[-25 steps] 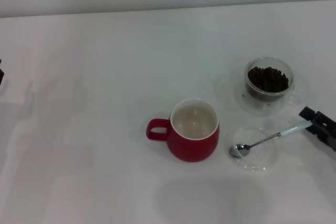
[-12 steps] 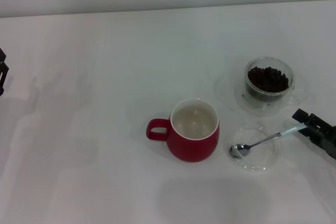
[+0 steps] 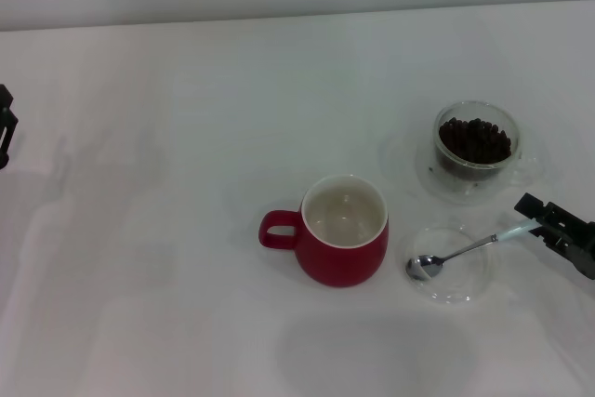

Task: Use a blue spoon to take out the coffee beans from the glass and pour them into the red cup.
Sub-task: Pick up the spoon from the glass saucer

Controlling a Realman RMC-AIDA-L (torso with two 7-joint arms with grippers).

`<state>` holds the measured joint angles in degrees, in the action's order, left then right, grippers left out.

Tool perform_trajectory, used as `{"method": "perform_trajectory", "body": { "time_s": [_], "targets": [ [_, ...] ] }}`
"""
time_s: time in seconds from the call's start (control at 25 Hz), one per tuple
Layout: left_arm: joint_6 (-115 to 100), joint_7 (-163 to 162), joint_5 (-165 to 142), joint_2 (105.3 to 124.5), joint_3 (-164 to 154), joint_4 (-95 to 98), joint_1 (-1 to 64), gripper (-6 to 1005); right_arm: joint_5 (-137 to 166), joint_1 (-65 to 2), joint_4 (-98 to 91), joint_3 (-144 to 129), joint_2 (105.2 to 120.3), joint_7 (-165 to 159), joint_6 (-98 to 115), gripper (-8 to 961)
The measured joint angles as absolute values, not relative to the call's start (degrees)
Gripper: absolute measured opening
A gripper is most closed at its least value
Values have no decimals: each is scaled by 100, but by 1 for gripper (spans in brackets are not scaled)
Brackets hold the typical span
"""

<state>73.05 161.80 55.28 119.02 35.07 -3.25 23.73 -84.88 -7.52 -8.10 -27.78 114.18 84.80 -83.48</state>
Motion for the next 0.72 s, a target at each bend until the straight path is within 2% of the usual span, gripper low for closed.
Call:
{"method": "perform_trajectory", "body": {
  "time_s": [0.12,0.72],
  "targets": [
    [7292,16180,5528,11907,3507,-325,2376,567,-8489,-757,-788,-2799,11405,8475,-8329,675],
    [6991,16180,5528,11913,3507,-361,2499,567,-8491,-812,-777,-2929,11390,8392,-8217,660]
  ]
}}
